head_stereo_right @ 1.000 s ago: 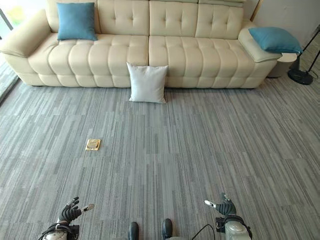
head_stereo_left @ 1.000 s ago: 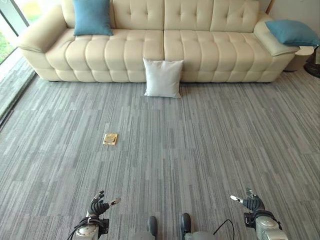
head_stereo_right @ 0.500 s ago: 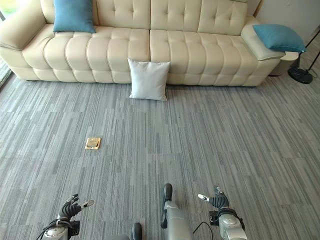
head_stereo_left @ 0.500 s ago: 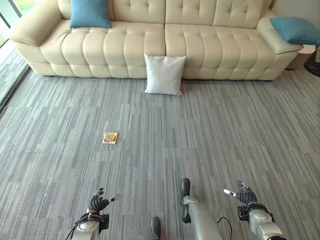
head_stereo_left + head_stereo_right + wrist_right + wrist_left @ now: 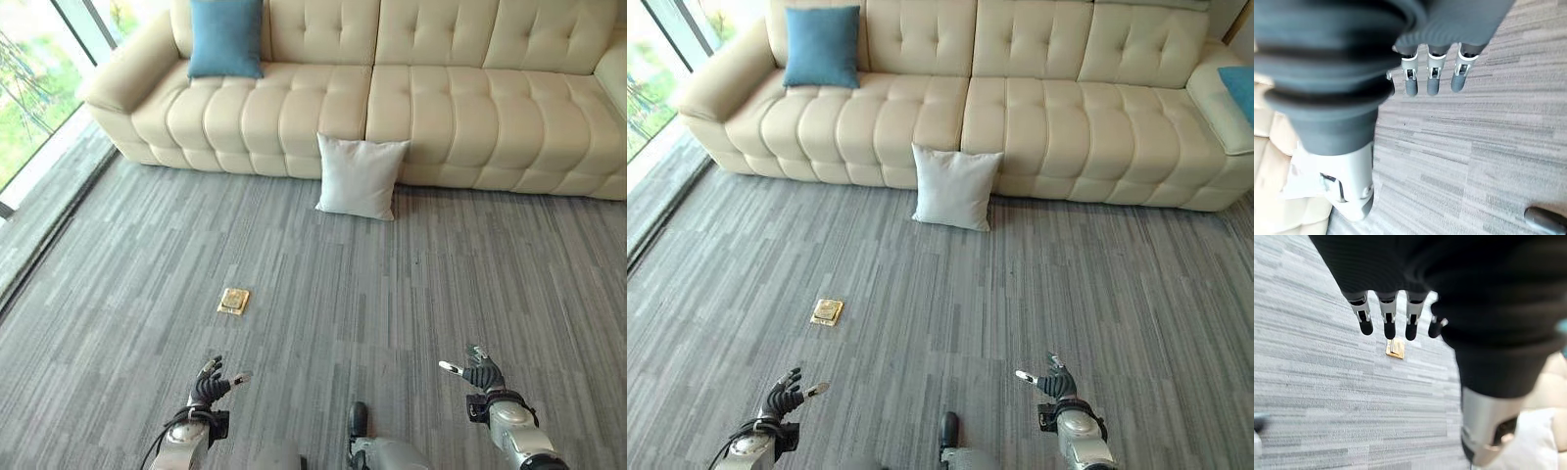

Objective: Pick up all the scattered cushions and arrange them neatly on the sofa.

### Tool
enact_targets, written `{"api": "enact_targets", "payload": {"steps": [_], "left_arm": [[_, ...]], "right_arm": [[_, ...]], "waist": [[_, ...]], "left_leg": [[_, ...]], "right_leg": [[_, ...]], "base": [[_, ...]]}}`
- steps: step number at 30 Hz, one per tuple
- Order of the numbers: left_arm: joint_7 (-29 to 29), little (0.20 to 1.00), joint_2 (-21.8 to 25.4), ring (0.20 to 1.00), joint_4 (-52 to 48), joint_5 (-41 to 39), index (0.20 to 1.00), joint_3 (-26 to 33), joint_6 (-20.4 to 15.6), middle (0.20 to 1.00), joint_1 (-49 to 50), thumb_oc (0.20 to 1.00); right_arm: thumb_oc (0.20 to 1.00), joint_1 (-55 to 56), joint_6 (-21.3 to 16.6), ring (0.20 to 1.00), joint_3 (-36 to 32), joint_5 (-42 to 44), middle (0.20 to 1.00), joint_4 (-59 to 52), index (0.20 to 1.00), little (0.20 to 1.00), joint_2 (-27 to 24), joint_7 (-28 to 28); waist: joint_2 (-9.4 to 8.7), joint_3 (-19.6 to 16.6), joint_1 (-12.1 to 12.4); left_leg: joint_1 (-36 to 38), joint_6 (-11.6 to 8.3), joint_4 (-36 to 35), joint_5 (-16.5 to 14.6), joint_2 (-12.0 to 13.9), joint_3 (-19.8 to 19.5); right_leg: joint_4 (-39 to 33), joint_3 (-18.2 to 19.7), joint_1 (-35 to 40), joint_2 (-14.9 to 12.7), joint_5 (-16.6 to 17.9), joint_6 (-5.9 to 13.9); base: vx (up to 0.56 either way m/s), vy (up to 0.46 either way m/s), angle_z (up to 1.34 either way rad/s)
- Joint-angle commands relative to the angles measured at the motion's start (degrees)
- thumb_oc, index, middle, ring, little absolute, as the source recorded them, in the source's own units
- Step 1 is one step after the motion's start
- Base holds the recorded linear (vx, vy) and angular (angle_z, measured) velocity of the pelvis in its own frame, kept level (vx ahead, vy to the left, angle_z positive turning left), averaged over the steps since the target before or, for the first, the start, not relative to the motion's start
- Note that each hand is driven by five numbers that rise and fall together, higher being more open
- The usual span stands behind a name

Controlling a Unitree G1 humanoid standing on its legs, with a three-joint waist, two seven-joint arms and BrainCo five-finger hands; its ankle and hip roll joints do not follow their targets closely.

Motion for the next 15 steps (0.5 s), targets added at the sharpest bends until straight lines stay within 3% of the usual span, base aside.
{"api": "enact_targets", "payload": {"steps": [1, 2, 4, 6, 7, 8, 9, 11, 12, 13, 14, 15], "left_arm": [[0.15, 1.0, 2.74, 1.0, -0.96, 2.58, 1.0, -0.67, -0.98, 1.0, 0.14, 1.0], [0.37, 1.0, 2.96, 1.0, -1.06, 2.63, 1.0, -0.6, -1.0, 1.0, 0.32, 1.0], [0.4, 1.0, 2.97, 1.0, -1.15, 2.6, 1.0, -0.48, -0.84, 1.0, 0.58, 1.0], [0.47, 1.0, 3.07, 1.0, -1.16, 2.57, 1.0, -0.47, -0.86, 1.0, 0.69, 1.0], [0.19, 1.0, 3.2, 1.0, -1.16, 2.87, 1.0, -0.01, -0.67, 1.0, 1.36, 1.0], [0.26, 1.0, 3.56, 1.0, -0.99, 3.21, 1.0, 0.54, -0.54, 1.0, 1.96, 1.0], [0.26, 1.0, 3.55, 1.0, -0.99, 3.21, 1.0, 0.53, -0.54, 1.0, 1.94, 1.0], [0.11, 1.0, 4.09, 1.0, -1.38, 3.32, 1.0, 0.54, -0.5, 1.0, 1.94, 1.0], [-0.01, 1.0, 4.82, 1.0, -2.17, 3.64, 1.0, 0.66, -0.13, 1.0, 1.97, 1.0], [-0.01, 1.0, 4.8, 1.0, -2.17, 3.64, 1.0, 0.66, -0.13, 1.0, 1.96, 1.0], [0.21, 1.0, 5.58, 1.0, -2.68, 3.52, 1.0, 0.69, -0.12, 1.0, 1.56, 1.0], [0.36, 1.0, 5.71, 1.0, -2.73, 3.41, 1.0, 0.85, -0.12, 1.0, 1.4, 1.0]], "right_arm": [[1.0, 1.16, -0.89, 1.0, -0.29, 0.8, 1.0, -1.97, 1.0, 1.0, -2.1, -1.12], [1.0, 1.1, -0.71, 1.0, -0.14, 0.48, 1.0, -1.34, 1.0, 1.0, -2.03, -1.53], [1.0, 1.37, -0.39, 1.0, -0.16, 0.09, 1.0, -1.13, 1.0, 1.0, -1.91, -1.72], [1.0, 1.55, -0.1, 1.0, -0.23, -0.12, 1.0, -0.84, 1.0, 1.0, -1.76, -1.76], [1.0, 1.93, -0.03, 1.0, -0.37, -0.71, 1.0, -0.89, 1.0, 1.0, -1.41, -1.25], [1.0, 2.46, 0.08, 1.0, -0.68, -0.92, 1.0, -1.12, 1.0, 1.0, -0.65, -0.94], [1.0, 2.45, 0.08, 1.0, -0.69, -0.92, 1.0, -1.13, 1.0, 1.0, -0.66, -0.94], [1.0, 2.48, -0.16, 1.0, -0.61, -1.17, 1.0, -1.31, 1.0, 1.0, 0.15, -0.49], [1.0, 2.19, 0.09, 1.0, -0.18, -1.63, 1.0, -2.07, 1.0, 1.0, 0.5, -0.1], [1.0, 2.17, 0.09, 1.0, -0.19, -1.63, 1.0, -2.06, 1.0, 1.0, 0.49, -0.1], [1.0, 1.69, -0.01, 1.0, 0.06, -1.58, 1.0, -2.91, 1.0, 1.0, 0.75, -0.14], [1.0, 1.28, -0.05, 1.0, 0.37, -1.39, 1.0, -3.22, 1.0, 1.0, 1.13, 0.03]], "waist": [[1.05, 0.75, 1.21], [1.29, 0.7, 2.46], [1.29, 0.4, 3.45], [1.05, 0.27, 4.29], [1.04, -0.79, 4.9], [-0.29, -1.06, 4.98], [-0.19, -1.19, 5.04], [-1.49, -1.48, 5.19], [-1.86, -1.04, 5.09], [-1.76, -1.21, 5.17], [-1.58, -0.27, 4.53], [-1.08, 0.13, 4.2]], "left_leg": [[-0.45, 0.69, -2.05, 6.07, -0.85, 0.81], [-3.12, 0.09, -5.39, 9.56, -0.9, 1.11], [-4.5, -0.04, -7.73, 11.13, -1.01, 1.45], [-5.82, -0.13, -7.68, 12.43, -0.74, 2.41], [-3.56, 0.78, -9.1, 13.04, 0.07, 3.03], [-3.6, 1.61, -5.41, 11.86, -0.43, 3.31], [-3.8, 1.58, -5.4, 11.95, -0.28, 3.32], [-2.95, 2.71, -3.3, 9.32, -0.7, 4.14], [-1.44, 4.06, -2.64, 7.33, -0.88, 4.19], [-1.63, 4.02, -2.72, 7.46, -0.72, 4.22], [0.76, 5.17, -2.49, 5.42, -0.92, 4.16], [2.64, 5.64, -2.83, 4.57, -0.8, 3.88]], "right_leg": [[6.02, 2.82, -0.07, -2.37, -6.62, 9.61], [5.21, 4.08, 2.55, -0.83, -7.61, 9.6], [5.16, 5.42, 4.9, -0.19, -8.82, 9.51], [5.61, 6.85, 7.27, 0.13, -10.1, 9.4], [6.37, 7.57, 8.84, 0.06, -11.31, 9.69], [8.99, 7.79, 9.65, -1.96, -11.79, 10.89], [8.97, 7.86, 9.44, -1.83, -11.66, 10.85], [13.49, 8.29, 8.64, -3.95, -9.29, 12.71], [20.69, 8.5, 5.13, -5.58, -4.97, 14.39], [20.62, 8.58, 4.88, -5.44, -4.8, 14.35], [27.55, 8.74, 1.87, -6.36, -1.08, 15.35], [30.62, 8.34, -0.68, -6.45, -0.57, 14.86]], "base": [[0.31, 0.026, -0.14], [0.23, 0.026, -0.3], [0.35, 0.069, -0.38], [0.52, 0.175, -0.42], [0.81, 0.345, -0.63], [0.55, 0.261, -0.77], [0.37, 0.195, -0.62], [0.32, 0.204, -0.31], [0.28, 0.19, -0.19], [0.29, 0.217, -0.23], [0.24, 0.184, -0.33], [0.33, 0.237, -0.4]]}}
